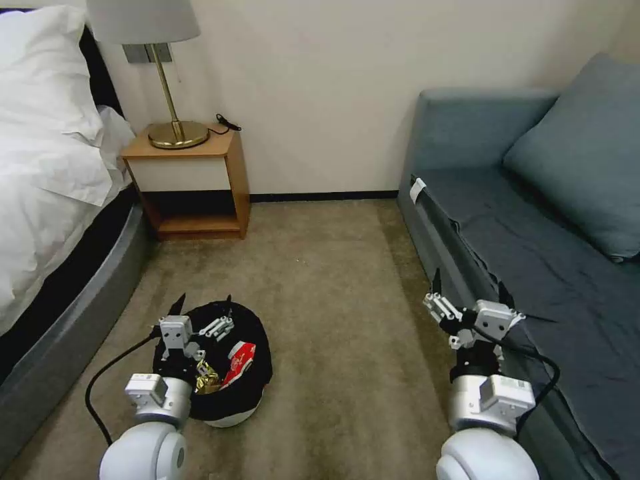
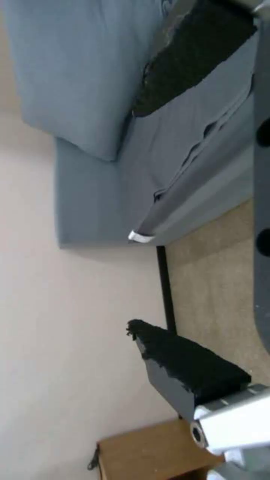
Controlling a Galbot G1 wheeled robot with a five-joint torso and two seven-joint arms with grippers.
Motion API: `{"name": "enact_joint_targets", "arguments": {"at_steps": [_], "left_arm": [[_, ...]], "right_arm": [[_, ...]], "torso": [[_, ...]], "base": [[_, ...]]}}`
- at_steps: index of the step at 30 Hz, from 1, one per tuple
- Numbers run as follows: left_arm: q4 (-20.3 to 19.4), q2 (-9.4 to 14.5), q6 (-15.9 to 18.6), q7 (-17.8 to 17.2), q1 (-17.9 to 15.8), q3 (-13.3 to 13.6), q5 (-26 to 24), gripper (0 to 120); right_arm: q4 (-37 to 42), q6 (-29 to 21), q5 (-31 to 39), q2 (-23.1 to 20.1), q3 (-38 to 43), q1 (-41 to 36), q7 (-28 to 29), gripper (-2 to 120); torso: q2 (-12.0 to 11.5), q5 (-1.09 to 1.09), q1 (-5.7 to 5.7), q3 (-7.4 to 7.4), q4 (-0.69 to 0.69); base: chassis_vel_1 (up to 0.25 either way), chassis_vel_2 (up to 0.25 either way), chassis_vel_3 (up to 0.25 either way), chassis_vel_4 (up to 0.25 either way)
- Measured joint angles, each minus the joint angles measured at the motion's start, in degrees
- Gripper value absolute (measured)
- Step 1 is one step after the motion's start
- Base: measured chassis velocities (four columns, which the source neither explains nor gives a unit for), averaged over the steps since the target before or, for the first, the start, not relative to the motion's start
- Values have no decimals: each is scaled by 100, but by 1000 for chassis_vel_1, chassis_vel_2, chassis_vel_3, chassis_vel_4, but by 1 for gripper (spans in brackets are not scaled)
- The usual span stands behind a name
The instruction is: Pick up the trash bin, then pick up the garbage on the floor and place it into the trash bin.
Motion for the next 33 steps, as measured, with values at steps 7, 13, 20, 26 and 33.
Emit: {"name": "enact_joint_targets", "arguments": {"at_steps": [7,13,20,26,33], "left_arm": [[-9,-4,-66,-105,46,-26,-12,100],[-13,2,-112,-131,64,-43,-34,100],[-13,2,-115,-134,65,-46,-38,100],[-13,2,-117,-135,65,-49,-42,100],[-13,2,-118,-135,64,-50,-43,100]], "right_arm": [[-129,106,-133,47,-82,-37,-44,100],[-183,131,-171,59,-116,-26,-72,100],[-186,133,-172,57,-120,-19,-73,100],[-187,133,-166,54,-122,-13,-73,100],[-188,133,-161,52,-122,-10,-73,100]], "torso": [[0,0,0,0,0],[0,0,0,0,0],[0,0,0,0,0],[0,0,0,0,0],[0,0,0,0,0]], "base": [[0,0,0,0],[0,0,0,0],[0,0,0,0],[0,0,0,0],[0,0,0,0]]}}
